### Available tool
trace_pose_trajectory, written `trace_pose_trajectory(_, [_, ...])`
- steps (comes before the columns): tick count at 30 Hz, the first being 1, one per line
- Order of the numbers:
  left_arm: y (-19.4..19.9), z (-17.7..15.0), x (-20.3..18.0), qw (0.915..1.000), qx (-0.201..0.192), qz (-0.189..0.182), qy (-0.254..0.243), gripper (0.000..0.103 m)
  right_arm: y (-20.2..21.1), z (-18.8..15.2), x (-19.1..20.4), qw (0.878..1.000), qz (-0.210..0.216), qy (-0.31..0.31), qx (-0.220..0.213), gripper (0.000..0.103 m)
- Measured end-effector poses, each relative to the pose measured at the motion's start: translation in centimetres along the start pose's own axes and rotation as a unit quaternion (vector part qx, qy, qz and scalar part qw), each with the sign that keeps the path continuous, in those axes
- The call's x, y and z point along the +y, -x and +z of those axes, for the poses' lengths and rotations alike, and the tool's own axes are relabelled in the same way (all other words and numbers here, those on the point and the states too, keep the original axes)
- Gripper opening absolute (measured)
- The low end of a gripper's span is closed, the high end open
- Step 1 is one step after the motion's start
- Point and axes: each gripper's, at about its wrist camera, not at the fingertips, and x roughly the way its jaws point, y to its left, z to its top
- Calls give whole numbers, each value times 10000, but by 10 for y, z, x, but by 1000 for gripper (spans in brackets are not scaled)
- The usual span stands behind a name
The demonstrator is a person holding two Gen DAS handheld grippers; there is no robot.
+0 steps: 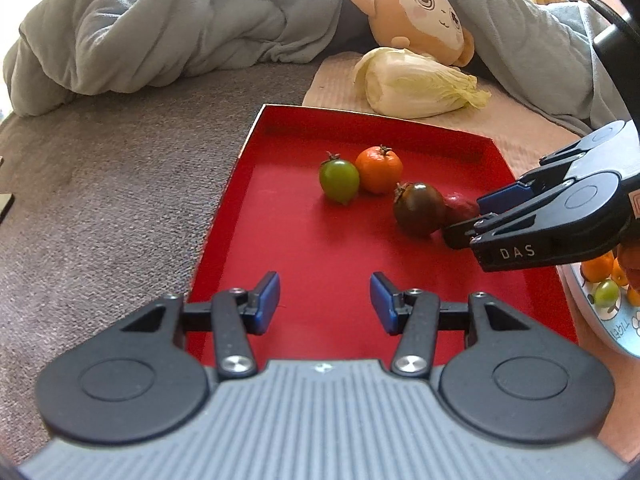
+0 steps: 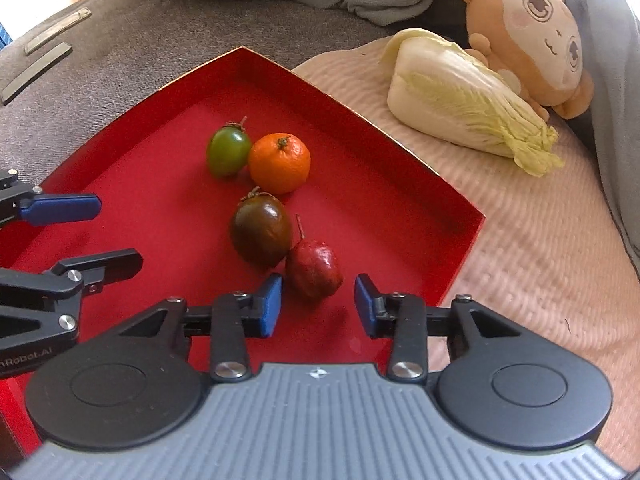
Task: Organize fruits
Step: 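Close the right gripper on a red tomato and lift it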
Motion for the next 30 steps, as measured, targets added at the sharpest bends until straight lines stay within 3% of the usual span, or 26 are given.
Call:
trace_pose_trajectory(4, [-1, 1, 0, 10000, 2, -4, 8, 53, -1, 2, 3, 10000, -10, 65, -19, 36])
trace_pose_trajectory(11, [-3, -1, -4, 10000, 25, -47, -21, 53, 2, 1, 2, 10000, -28, 24, 12, 35])
trace_pose_trajectory(18, [-10, -1, -23, 9995, 0, -235, -195, 53, 30, -1, -17, 9985, 52, -458, -279, 35])
trace_pose_trajectory(19, [-11, 0, -27, 9994, -41, -287, -202, 55, 36, -2, -20, 9980, 84, -531, -346, 35])
trace_pose_trajectory(21, [-13, 3, -35, 9993, -139, -308, -177, 76, 47, -4, -25, 9969, 134, -636, -447, 35])
trace_pose_trajectory(22, [-14, 4, -39, 9992, -202, -312, -168, 79, 52, -6, -27, 9964, 160, -678, -491, 35])
trace_pose_trajectory(28, [-31, 14, -59, 9990, -207, -317, -247, 78, 74, -17, -35, 9951, 230, -728, -630, 35])
trace_pose_trajectory(30, [-37, 13, -61, 9993, -109, -298, -211, 67, 79, -19, -38, 9946, 244, -741, -678, 35])
